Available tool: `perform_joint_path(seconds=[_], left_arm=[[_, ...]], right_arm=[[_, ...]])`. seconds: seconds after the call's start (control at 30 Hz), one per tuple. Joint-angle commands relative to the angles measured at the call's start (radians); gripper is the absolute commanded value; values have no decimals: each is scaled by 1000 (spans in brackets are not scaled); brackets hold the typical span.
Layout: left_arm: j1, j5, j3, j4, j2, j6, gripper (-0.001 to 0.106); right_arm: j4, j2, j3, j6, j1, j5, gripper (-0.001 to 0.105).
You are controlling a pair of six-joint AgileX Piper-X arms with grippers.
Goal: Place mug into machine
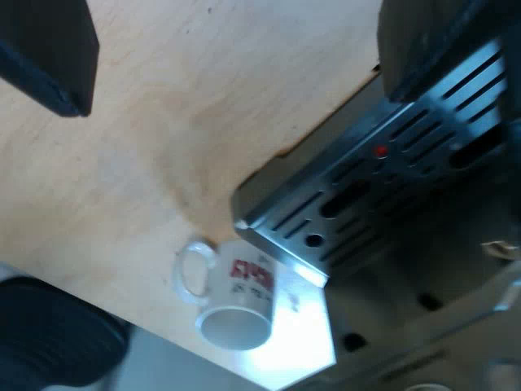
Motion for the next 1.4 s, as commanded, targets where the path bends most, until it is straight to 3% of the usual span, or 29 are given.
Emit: perform_joint_path(seconds=[0.03, 0.13, 0.33, 0.5, 0.67, 0.8, 1.03, 1.4], left_arm=[[-43, -29, -9, -56, 59, -6, 72], [-80, -87, -9, -83, 120, -8, 72], [-115, -89, -9, -178, 227, -42, 72], [-115, -89, -9, -190, 259, -61, 72], [-115, -89, -9, -206, 258, -61, 72], [-115, -89, -9, -206, 258, -61, 72], [-115, -86, -9, -206, 258, -61, 72], [-115, -82, -9, -206, 258, -59, 72]], right_arm=[[-38, 17, -12, -9, 1, -9, 71], [-55, 34, -12, -9, 1, -15, 71], [-74, 69, -13, -17, 1, -14, 71], [-102, 73, -13, -24, 49, -10, 71], [-121, 88, -13, -19, 151, 71, 71], [-124, 147, -13, 20, 232, 143, 71], [-203, 285, -13, 154, 318, 210, 71], [-304, 483, -13, 175, 326, 218, 71]])
